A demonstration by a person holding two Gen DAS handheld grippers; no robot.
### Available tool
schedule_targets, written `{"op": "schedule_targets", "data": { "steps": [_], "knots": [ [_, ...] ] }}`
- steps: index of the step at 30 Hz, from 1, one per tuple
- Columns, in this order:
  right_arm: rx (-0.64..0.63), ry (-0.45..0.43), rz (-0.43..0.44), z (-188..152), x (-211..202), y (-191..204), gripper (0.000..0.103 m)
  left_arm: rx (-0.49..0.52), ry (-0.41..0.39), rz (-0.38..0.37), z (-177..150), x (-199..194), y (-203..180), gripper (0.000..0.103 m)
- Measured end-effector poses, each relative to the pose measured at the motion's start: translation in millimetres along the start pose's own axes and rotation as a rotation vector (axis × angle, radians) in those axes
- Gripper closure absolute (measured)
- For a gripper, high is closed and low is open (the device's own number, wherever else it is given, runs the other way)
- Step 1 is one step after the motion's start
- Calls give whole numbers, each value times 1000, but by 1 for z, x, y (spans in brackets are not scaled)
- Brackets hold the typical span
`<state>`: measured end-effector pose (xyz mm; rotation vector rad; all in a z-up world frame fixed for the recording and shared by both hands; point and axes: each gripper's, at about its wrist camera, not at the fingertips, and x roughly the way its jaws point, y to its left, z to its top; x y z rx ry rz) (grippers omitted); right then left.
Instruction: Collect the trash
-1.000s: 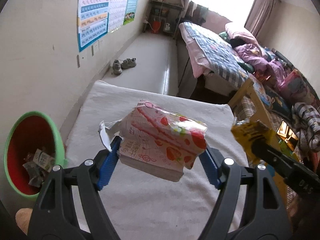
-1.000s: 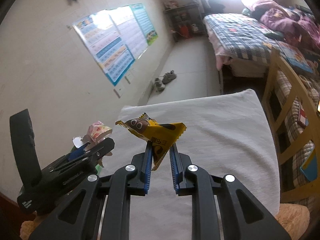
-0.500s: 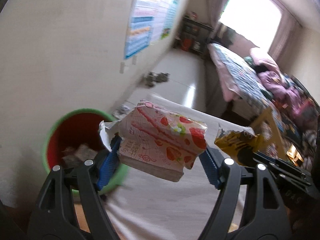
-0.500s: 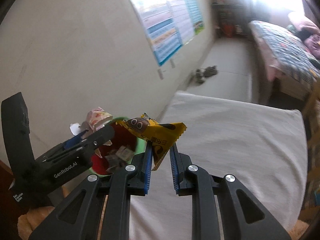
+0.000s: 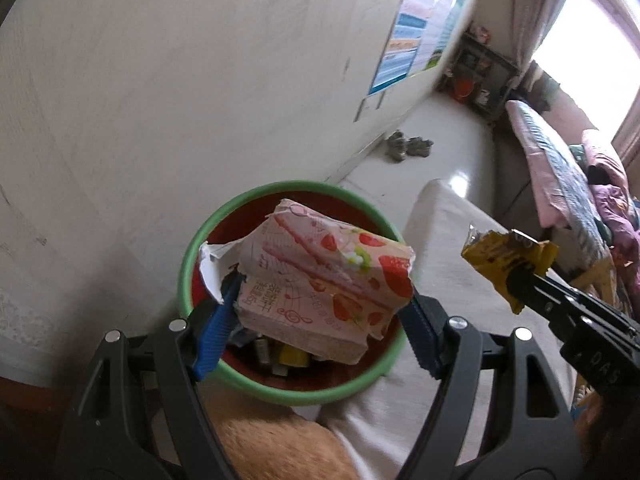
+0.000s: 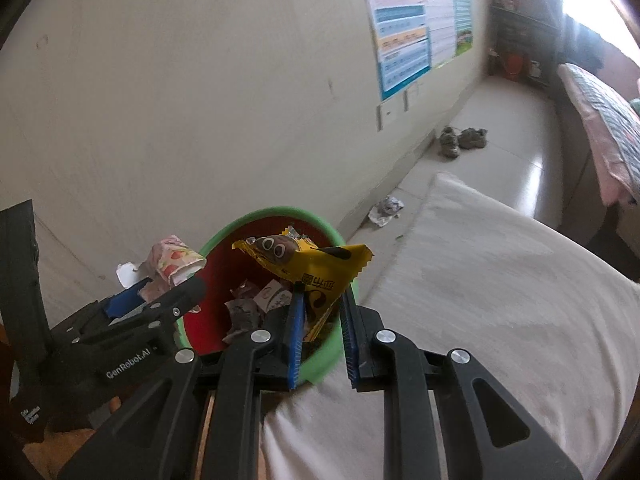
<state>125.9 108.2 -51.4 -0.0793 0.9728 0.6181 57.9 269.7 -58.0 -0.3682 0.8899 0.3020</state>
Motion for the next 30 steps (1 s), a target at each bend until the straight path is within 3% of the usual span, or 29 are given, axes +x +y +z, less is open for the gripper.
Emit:
{"op": "schedule_targets", "data": {
  "steps": [13,15,24,30],
  "knots": [
    [-63,79,26,11,52,28,82,-39,65,72,1,38,27,28],
    [-60,91,37,12,55,31,56,-61,78,79,0,42,30,21],
    [-14,38,54,8,27,19,54,-79,89,73,-10,38,27,16],
    [38,-47,13,-1,-22,-3,49,-42,47,26,-13,16,-1,16]
  ]
}}
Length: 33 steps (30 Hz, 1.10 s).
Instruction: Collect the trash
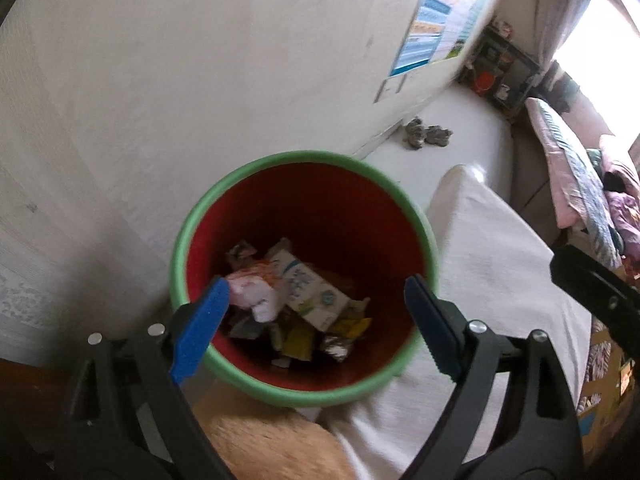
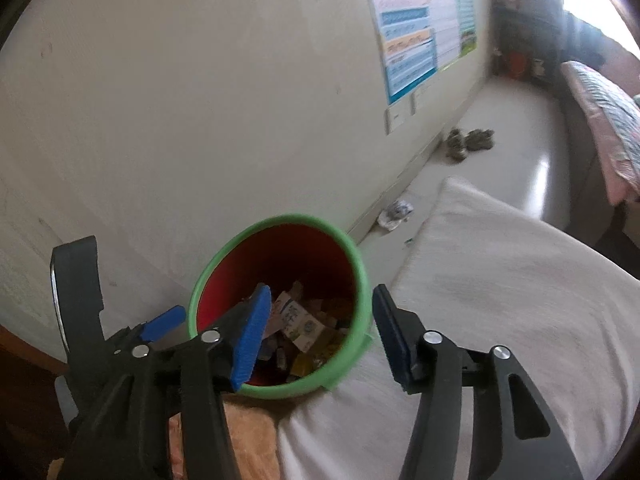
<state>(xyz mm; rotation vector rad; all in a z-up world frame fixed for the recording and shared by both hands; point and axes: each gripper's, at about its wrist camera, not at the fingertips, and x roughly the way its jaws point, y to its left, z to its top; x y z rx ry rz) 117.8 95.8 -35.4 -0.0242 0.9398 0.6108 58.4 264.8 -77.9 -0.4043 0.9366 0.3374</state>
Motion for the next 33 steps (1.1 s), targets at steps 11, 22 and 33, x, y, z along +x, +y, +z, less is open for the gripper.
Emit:
{"op": "schedule_targets", "data": {
  "steps": [11,22,33],
  "knots": [
    [134,-217,-147,-32,-116,-71,31,160,-249,-162,-18,-82,-109,6],
    [258,-334,-229,-82,-209,-131,23,404,-382,-150,-61,-130,-203,6],
    [261,-390,-283,-95,-228,-141,23,437,-421,-163,-76,-153,-220,6]
  ]
}}
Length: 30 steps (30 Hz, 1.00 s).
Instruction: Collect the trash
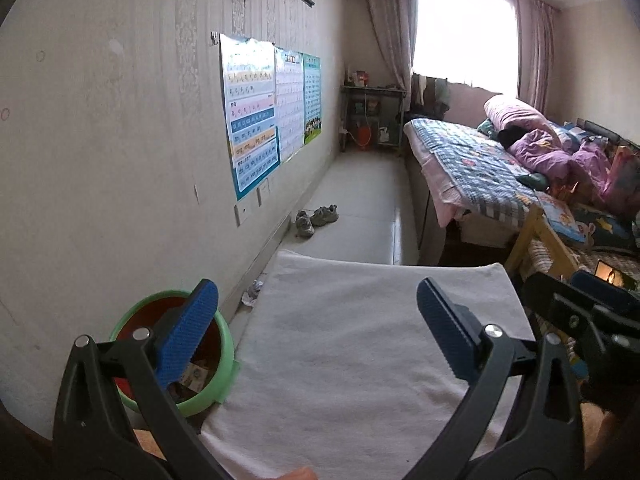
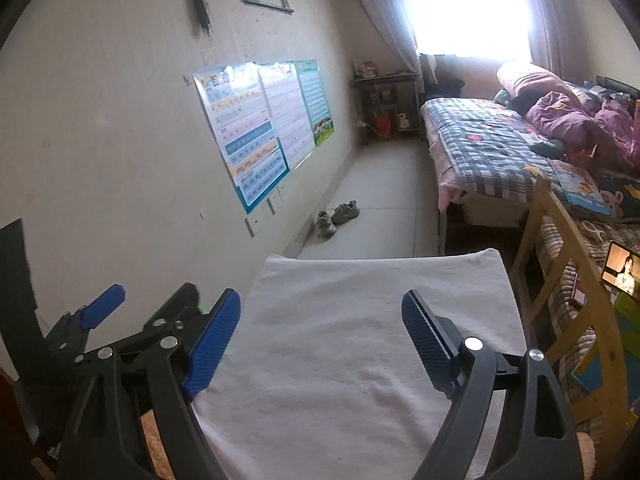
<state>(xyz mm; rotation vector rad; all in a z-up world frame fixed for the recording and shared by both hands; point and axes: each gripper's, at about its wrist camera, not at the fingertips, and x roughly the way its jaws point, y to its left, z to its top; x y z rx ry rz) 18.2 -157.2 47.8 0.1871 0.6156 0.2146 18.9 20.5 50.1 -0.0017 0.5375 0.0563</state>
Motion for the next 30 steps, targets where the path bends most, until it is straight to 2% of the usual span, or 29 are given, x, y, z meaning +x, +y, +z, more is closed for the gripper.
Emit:
{"op": "schedule_targets", "data": {
  "steps": [12,26,30],
  "knots": [
    [15,1,-52,-2,1,-13,23,-28,8,30,-3,1,7,6],
    [12,31,-56,-5,10,-13,23,-28,36,22,-6,10,8,6],
    [26,70,-33,-7,19,-21,22,-30,8,24,-7,9,10,6]
  ]
}}
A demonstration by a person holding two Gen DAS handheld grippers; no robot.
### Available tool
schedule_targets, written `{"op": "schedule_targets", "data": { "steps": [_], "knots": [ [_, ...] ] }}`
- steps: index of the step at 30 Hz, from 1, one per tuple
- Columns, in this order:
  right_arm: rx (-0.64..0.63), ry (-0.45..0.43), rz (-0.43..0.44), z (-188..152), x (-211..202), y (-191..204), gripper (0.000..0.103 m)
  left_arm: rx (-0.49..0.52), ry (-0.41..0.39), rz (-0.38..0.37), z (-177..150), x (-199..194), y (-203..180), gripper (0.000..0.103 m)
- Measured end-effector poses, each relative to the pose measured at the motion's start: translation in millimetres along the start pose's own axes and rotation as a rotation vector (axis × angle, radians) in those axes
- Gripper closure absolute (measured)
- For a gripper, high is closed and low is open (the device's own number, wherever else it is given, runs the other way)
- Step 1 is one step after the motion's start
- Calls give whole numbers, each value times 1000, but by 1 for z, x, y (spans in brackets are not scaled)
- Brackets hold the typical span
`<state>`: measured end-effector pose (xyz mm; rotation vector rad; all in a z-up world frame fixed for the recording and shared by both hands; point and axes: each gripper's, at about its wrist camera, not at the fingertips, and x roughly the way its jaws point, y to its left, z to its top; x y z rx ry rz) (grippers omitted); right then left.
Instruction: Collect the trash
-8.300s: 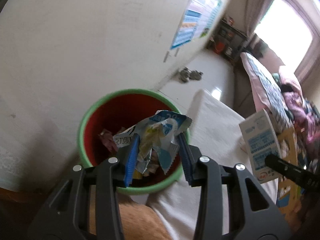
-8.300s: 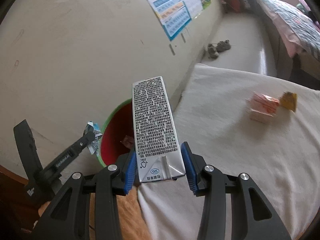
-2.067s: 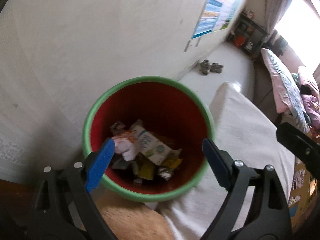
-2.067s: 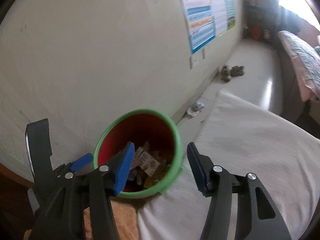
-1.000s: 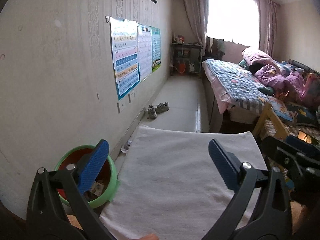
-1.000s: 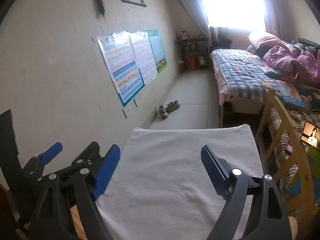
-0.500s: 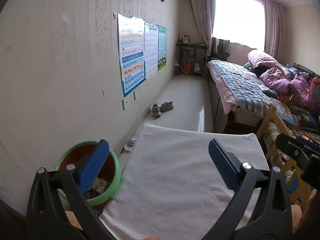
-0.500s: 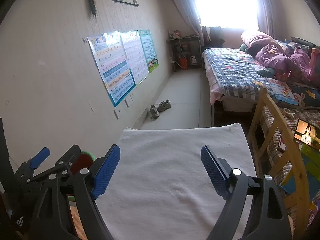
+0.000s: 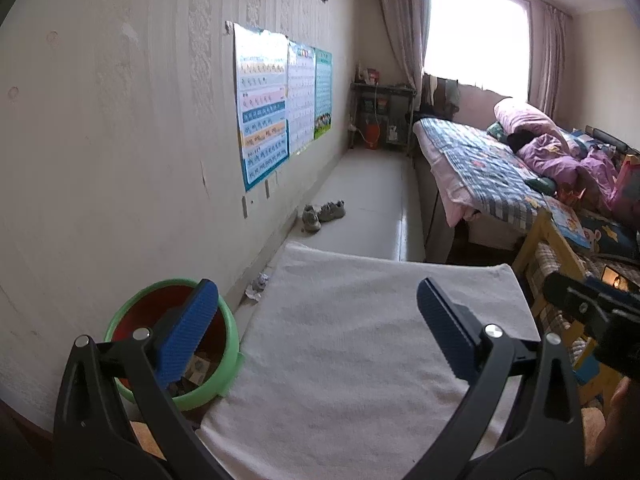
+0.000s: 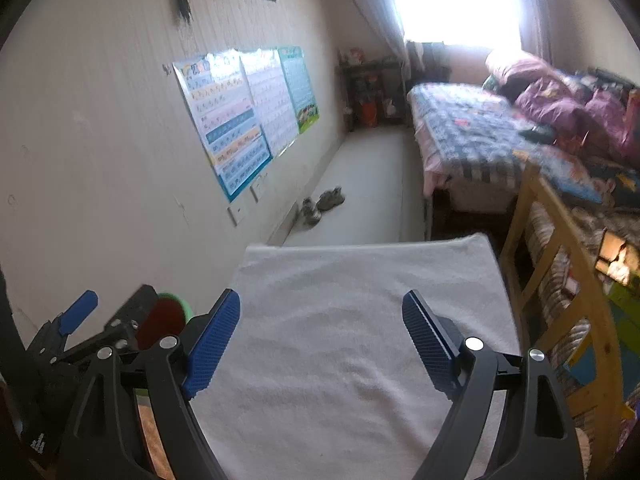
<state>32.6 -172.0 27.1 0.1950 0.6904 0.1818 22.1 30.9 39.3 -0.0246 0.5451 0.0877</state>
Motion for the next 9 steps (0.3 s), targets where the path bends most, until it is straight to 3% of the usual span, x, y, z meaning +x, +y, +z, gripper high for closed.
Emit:
{"op": "schedule_targets", "data": {
  "steps": [3,6,8,9],
  "knots": [
    [20,61,5,1,20,-25,13,14,18,-4,-3,3,1,6],
    [59,179,33,-4,51,-60,12,5,68,-7,-6,11,7,6],
    [75,261,-17,-15,84,-91,12,-4,89,7,-12,16,11,5],
    [34,293,-102,-24,106,-105,12,-8,93,10,-14,17,13,5]
  ]
}}
